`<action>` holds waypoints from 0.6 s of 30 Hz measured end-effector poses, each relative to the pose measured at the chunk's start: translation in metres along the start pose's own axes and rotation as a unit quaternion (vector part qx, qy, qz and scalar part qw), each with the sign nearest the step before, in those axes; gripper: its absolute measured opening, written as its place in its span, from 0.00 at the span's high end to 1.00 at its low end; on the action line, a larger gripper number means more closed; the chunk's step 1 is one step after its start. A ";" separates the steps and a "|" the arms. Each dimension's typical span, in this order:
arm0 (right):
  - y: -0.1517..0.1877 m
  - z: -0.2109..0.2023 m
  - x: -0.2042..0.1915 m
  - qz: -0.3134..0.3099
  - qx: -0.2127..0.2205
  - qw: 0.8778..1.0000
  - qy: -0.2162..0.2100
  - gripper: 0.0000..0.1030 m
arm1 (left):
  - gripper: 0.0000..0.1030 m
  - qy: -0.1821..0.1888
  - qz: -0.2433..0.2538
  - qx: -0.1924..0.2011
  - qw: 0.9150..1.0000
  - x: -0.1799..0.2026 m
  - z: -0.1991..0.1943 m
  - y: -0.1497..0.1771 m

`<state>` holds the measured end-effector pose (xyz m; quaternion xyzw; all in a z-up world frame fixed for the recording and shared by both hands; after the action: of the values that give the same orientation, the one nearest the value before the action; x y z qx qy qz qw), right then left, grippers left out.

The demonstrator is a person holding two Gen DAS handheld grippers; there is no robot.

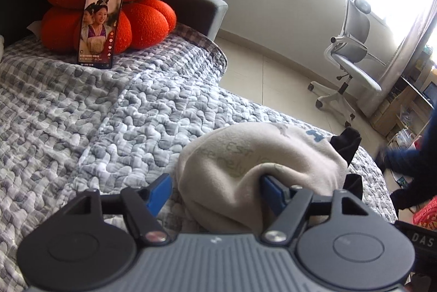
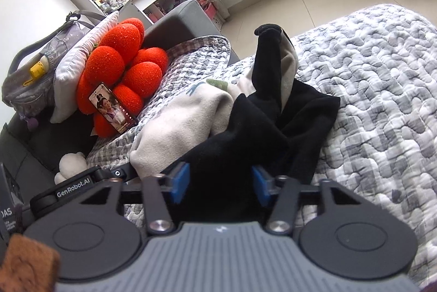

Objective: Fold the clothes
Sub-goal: 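Close the left gripper on the cream sweatshirt while the right gripper grasps the black garment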

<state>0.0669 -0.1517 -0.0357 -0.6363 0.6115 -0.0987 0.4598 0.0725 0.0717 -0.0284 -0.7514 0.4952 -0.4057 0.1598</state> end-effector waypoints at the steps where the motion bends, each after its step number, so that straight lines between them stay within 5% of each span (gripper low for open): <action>1: 0.000 -0.002 0.001 -0.001 0.002 1.000 0.006 0.89 | 0.31 0.001 -0.002 0.004 1.000 0.000 -0.001 0.000; 5: 0.000 -0.011 0.010 0.006 0.016 0.999 0.031 0.99 | 0.31 0.001 -0.005 0.014 1.000 0.002 -0.005 -0.001; 18: -0.018 -0.057 0.062 0.028 0.095 0.989 0.113 1.00 | 0.31 -0.005 -0.006 0.049 0.999 0.000 -0.015 -0.010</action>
<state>0.0542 -0.2353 -0.0182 -0.5569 0.6652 -0.2146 0.4487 0.0672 0.0788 -0.0134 -0.7480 0.4691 -0.4264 0.1963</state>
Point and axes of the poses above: each gripper's, at about its wrist camera, not at the fingertips, and z roughly the way its jaws point, x to its right, y to its underside, the point moved 3 cm from there along z, roughly the way its jaws point, and after that the axes turned 12 degrees about -z, right-handed, at the moved point
